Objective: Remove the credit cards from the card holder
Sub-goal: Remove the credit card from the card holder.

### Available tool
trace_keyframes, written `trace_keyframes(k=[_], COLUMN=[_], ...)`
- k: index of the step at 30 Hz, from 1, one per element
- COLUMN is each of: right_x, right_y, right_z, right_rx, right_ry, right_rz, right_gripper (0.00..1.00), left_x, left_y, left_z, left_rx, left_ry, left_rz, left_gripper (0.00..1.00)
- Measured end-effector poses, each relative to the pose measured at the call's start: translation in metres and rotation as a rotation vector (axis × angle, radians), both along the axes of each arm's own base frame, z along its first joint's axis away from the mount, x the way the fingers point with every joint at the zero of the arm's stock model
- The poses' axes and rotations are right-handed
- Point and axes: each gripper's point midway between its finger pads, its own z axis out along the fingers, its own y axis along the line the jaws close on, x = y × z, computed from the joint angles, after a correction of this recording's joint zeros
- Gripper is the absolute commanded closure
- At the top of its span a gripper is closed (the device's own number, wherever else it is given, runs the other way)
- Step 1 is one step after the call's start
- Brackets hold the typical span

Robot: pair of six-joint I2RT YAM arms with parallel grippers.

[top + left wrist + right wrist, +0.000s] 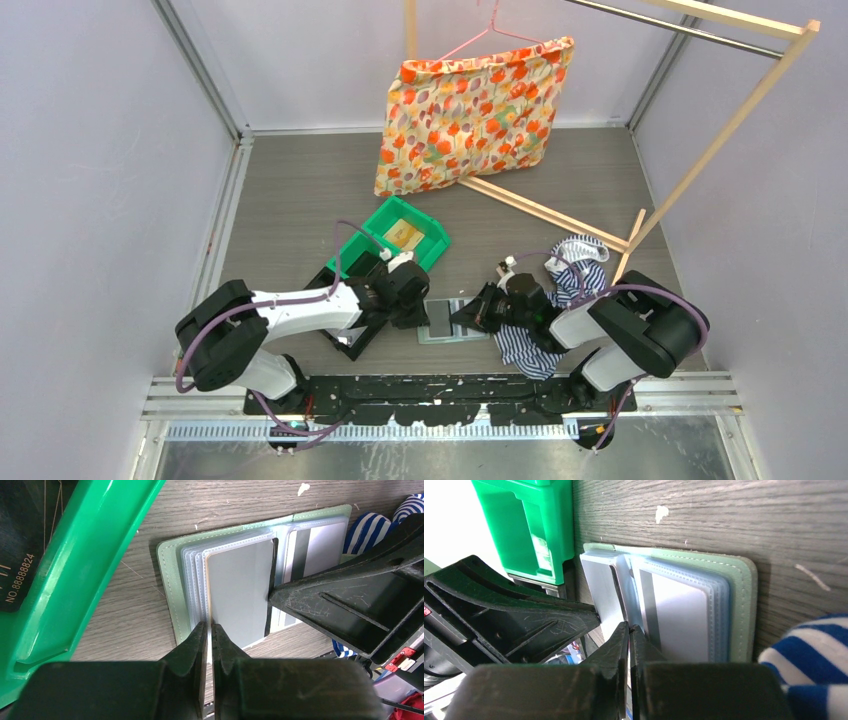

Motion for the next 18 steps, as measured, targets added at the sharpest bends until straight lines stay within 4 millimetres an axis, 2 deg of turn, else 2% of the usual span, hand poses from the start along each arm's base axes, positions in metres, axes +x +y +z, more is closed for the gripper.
trace_keyframes(k=[2,18], right_x=[-0.0001,-0.0044], right_y=[-0.0001,-0.0077], right_z=[0.0000,0.0054], right_rx=[0.002,-0.003], right_ry=[-0.002,-0.033], right_rz=[0.000,-0.008], right_gripper=[0.99,0.99], left_x=[0.0000,0.0006], left_y=[0.0000,-0.0021], left_z=[0.0000,-0.0006], left_rx=[0.000,-0.018], left_ry=[0.001,0.000], left_rz=[0.001,0.012], left_gripper=[0.92,0.92])
